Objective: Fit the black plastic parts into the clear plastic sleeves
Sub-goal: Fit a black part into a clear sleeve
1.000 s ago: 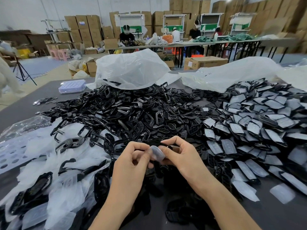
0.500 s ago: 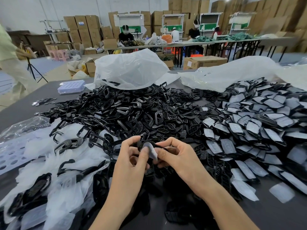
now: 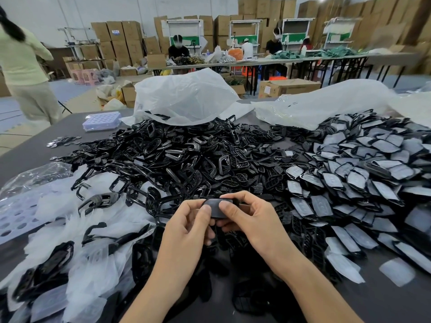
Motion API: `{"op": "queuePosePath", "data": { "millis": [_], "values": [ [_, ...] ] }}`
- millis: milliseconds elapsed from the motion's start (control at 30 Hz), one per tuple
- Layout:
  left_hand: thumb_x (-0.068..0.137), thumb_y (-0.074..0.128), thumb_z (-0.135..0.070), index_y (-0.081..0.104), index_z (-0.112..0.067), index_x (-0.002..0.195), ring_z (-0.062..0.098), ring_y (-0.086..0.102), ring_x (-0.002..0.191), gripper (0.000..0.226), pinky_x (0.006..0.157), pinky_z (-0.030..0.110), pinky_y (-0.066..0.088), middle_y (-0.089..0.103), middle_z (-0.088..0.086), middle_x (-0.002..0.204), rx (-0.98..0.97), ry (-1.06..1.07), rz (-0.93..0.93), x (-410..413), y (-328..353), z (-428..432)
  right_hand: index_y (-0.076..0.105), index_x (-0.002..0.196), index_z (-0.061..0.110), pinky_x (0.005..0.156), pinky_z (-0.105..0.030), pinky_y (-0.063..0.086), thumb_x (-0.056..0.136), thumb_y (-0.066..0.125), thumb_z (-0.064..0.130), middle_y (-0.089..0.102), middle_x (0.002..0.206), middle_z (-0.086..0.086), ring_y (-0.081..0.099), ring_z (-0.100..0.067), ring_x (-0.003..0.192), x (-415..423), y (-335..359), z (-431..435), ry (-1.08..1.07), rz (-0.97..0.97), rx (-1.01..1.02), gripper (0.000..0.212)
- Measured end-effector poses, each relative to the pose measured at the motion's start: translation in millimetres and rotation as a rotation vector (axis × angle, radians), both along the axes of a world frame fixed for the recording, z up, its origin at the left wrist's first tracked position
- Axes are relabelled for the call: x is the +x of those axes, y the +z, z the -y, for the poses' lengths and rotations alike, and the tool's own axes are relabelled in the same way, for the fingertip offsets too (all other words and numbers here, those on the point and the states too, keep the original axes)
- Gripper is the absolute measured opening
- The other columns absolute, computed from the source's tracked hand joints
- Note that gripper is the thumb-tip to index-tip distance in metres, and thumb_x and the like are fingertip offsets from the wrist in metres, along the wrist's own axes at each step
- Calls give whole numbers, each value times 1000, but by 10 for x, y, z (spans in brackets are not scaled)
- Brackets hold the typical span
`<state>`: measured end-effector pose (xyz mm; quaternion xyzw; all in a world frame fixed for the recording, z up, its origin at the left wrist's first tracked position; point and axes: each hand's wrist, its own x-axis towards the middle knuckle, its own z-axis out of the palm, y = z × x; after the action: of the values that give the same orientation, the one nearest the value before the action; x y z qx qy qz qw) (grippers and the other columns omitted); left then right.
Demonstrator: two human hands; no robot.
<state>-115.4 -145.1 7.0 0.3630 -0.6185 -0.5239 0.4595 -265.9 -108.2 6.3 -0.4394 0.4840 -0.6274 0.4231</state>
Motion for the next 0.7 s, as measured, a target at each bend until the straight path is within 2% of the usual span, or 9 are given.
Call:
{"op": "queuePosePath", "data": {
  "millis": [67, 233, 333, 433, 567, 633, 700],
  "values": [
    [102, 53, -21, 68, -21, 99, 13, 62, 63, 16, 60, 24, 52, 68, 1, 73, -17, 1, -8, 10, 5, -8, 75, 99, 19, 65, -22, 58, 95, 71, 16, 78, 83, -8, 75, -18, 72, 2, -8, 6, -7, -1, -3, 7],
    [98, 59, -19, 65, -31, 97, 6, 59, 59, 14, 58, 14, 47, 65, -4, 66, -105, 37, 101, 8, 18, -34, 72, 92, 15, 60, -21, 56, 92, 73, 20, 76, 77, -8, 72, -17, 66, 13, -23, 20, 1, 44, 8, 5],
    [95, 62, -16, 64, -36, 102, 11, 59, 63, 21, 58, 20, 49, 68, -3, 71, -154, 23, 179, 3, 23, -57, 66, 90, 11, 58, -21, 55, 83, 77, 29, 75, 75, -7, 71, -16, 63, 11, -25, 17, 13, 23, 8, 23],
    [96, 58, -11, 63, -40, 114, 22, 64, 70, 34, 64, 30, 53, 72, -2, 83, -163, -37, 203, -12, 27, -95, 60, 90, 11, 56, -21, 52, 88, 78, 22, 71, 69, -2, 67, -12, 60, 11, -51, 24, 11, -47, 16, 21],
    [101, 49, -16, 55, -48, 129, 2, 56, 63, 43, 60, 13, 45, 67, -12, 73, -140, -94, 217, 20, 24, -104, 57, 89, 13, 54, -19, 50, 88, 79, 22, 69, 66, 1, 65, -11, 57, 8, -53, 26, -4, -68, 20, 24],
    [103, 45, -18, 54, -48, 131, 3, 56, 64, 42, 62, 14, 46, 65, -4, 72, -152, -89, 225, 33, 15, -85, 56, 90, 14, 54, -20, 50, 88, 80, 24, 69, 67, 0, 65, -12, 58, 5, -53, 22, -5, -81, 22, 26],
    [104, 44, -16, 57, -41, 132, 7, 58, 65, 40, 65, 23, 49, 66, 4, 77, -154, -69, 210, 25, 14, -68, 57, 90, 15, 56, -22, 51, 88, 80, 25, 69, 68, 0, 66, -14, 60, 7, -55, 23, -2, -92, 28, 25]
  ]
}}
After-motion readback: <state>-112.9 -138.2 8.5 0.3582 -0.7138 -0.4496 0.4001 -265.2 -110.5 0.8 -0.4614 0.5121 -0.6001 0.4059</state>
